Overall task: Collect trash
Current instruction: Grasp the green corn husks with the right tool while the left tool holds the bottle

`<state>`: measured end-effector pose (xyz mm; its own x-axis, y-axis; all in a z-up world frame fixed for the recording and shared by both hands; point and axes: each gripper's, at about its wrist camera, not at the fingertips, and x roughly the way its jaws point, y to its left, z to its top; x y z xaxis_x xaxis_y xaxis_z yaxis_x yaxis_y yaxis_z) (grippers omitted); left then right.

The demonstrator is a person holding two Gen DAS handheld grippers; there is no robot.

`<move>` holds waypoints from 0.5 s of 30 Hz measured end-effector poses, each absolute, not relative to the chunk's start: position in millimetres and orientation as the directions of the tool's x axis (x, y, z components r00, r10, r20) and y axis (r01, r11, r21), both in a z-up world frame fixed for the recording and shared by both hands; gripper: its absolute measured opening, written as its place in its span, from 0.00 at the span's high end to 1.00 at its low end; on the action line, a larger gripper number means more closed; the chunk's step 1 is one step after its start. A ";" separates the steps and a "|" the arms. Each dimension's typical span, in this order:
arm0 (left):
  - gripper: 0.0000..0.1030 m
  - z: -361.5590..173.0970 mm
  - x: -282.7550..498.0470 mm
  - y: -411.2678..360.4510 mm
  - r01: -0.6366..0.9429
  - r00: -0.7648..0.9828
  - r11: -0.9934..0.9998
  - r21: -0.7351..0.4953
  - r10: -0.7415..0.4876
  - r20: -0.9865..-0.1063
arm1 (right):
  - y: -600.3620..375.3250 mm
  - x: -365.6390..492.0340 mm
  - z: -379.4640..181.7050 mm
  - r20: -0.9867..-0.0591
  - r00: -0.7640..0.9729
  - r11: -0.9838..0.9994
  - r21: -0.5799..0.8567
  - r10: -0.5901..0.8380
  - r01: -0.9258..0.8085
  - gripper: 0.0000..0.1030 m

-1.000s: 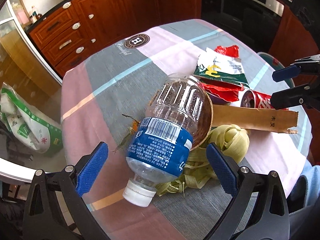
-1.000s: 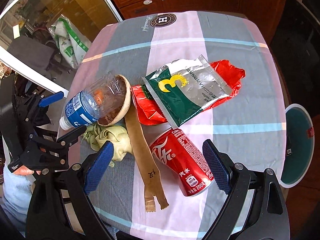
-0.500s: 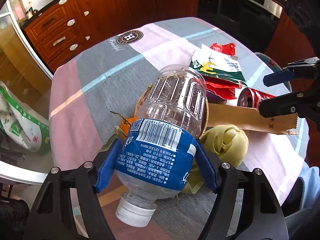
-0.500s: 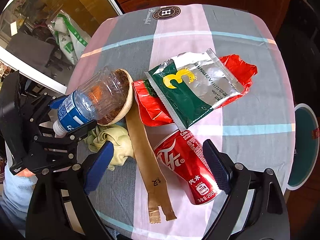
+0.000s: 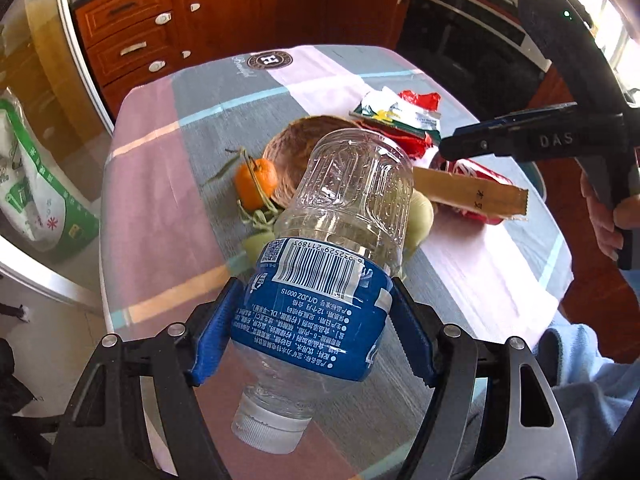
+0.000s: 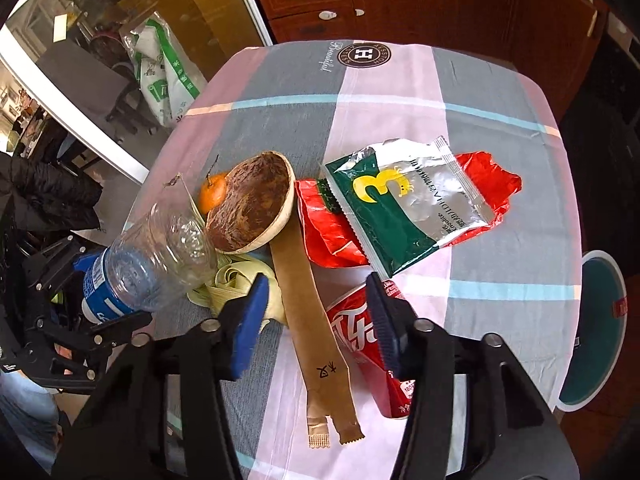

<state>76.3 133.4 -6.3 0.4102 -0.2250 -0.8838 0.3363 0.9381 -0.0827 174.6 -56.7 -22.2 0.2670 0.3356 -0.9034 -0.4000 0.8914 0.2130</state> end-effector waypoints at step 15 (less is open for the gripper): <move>0.28 -45.8 71.4 153.2 0.282 0.340 0.952 -0.117 -0.213 -0.916 | -15.5 184.3 -48.9 -0.942 0.172 0.880 0.192 0.290 -0.433 0.71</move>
<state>71.4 153.2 -45.8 0.3399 -0.2134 -0.9159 0.2825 0.9521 -0.1171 184.3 -15.5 -48.9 0.1715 0.2899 -0.9416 -0.4334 0.8805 0.1921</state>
